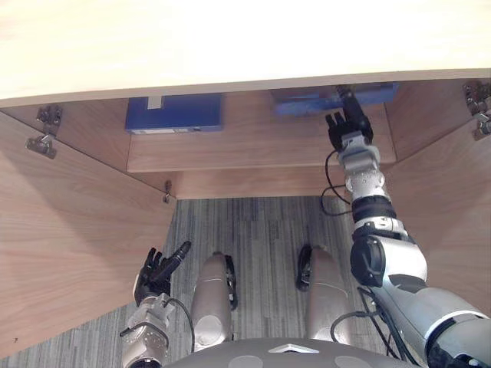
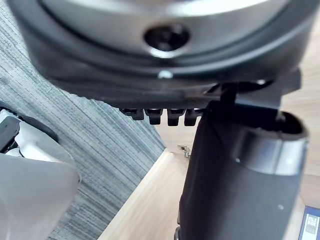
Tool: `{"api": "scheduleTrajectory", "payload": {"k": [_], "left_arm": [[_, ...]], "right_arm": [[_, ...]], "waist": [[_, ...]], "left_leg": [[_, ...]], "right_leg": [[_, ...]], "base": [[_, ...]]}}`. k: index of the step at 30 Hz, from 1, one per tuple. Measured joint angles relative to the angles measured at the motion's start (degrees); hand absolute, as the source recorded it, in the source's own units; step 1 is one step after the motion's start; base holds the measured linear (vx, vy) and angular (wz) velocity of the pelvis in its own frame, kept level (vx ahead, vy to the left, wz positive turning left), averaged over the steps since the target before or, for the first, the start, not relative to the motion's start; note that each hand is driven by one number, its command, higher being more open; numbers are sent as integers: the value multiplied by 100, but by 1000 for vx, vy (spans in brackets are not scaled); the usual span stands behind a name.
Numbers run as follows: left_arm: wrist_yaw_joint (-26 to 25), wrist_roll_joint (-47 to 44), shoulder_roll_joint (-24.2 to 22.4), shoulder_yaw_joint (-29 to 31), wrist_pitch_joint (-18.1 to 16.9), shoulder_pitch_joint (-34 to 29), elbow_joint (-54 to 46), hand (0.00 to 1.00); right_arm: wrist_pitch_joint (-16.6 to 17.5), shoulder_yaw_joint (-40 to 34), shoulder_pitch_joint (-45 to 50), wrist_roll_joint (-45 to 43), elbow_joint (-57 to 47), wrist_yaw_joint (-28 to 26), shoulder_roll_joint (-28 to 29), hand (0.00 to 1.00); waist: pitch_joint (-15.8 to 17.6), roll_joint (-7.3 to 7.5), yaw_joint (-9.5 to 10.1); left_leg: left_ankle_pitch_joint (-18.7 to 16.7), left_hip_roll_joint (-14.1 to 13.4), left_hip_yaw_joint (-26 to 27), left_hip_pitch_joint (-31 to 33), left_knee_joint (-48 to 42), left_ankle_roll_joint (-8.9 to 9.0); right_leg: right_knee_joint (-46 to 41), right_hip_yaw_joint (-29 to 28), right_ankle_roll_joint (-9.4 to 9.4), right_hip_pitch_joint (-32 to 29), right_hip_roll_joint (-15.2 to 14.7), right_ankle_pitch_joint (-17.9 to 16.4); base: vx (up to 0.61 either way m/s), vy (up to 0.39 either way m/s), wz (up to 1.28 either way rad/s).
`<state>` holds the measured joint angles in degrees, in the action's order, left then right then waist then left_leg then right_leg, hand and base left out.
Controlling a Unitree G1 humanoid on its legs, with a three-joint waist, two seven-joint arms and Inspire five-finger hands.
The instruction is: Walk over to the cabinet, pick up the folder, carry it to the office cabinet, place the folder inside the office cabinet, then close the office cabinet door
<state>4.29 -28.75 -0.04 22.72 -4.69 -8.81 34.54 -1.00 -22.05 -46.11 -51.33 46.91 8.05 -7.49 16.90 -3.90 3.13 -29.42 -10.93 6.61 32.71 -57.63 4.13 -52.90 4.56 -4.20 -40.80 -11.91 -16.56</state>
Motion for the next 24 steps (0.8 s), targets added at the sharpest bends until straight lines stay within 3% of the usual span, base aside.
{"api": "scheduleTrajectory", "payload": {"k": [8, 11, 17, 24], "left_arm": [[5, 13, -14, 282, 0, 224, 159, 100], [15, 16, -25, 474, 1, 226, 222, 100], [75, 42, -133, 689, 15, 257, 383, 100], [125, 141, -184, 756, 18, 262, 386, 100]], "right_arm": [[-68, -115, 1033, 379, -229, -262, 342, 100], [-70, -122, 1416, 396, -432, -434, 526, 100], [-87, -150, 1967, 601, -523, -602, 623, 100], [-169, -106, 2681, 614, -714, -585, 830, 100]], "waist": [[-14, 29, -20], [-92, 136, -19], [-155, 185, -19], [-181, 176, -17]], "left_leg": [[-254, -66, -18, 97, -450, 13], [-283, -72, 11, 99, -493, 28], [-335, -78, 0, 99, -547, 44], [-391, -89, 1, 108, -591, 32]], "right_leg": [[-435, -69, 1, -137, 0, -197], [-528, -111, 18, -197, 2, -249], [-590, -114, 17, -201, 2, -297], [-607, -117, 5, -202, 6, -331]], "base": [[-9, 12, -2], [16, 5, -4], [0, 0, 0], [0, 0, 0]]}}
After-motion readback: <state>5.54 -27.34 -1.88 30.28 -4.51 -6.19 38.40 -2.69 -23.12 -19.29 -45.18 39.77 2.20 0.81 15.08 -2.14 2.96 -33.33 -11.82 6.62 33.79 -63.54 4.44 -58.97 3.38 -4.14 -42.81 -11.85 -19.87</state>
